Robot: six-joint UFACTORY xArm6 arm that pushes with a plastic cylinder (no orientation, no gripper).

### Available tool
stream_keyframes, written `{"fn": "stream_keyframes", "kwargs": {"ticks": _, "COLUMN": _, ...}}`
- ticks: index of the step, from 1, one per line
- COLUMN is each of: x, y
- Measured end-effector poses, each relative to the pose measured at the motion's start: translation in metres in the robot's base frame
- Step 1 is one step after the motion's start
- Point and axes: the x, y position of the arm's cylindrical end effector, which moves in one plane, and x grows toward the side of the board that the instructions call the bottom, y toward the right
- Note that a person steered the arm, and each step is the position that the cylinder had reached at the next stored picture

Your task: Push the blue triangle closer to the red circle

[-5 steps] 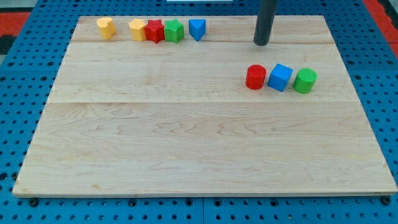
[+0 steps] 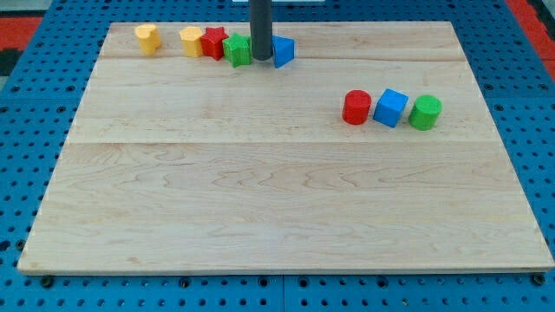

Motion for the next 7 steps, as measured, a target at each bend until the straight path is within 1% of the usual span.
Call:
{"fn": "stream_keyframes", "kwargs": {"ticks": 1, "x": -0.008, "y": 0.004}}
{"fn": "stream_keyframes", "kwargs": {"ticks": 3, "x": 0.006, "y": 0.038}}
{"fn": "stream_keyframes", "kwargs": {"ticks": 4, "x": -0.009, "y": 0.057}}
{"fn": "stream_keyframes", "kwargs": {"ticks": 5, "x": -0.010, "y": 0.059}}
{"fn": "stream_keyframes", "kwargs": {"ticks": 7, "x": 0.027, "y": 0.061}}
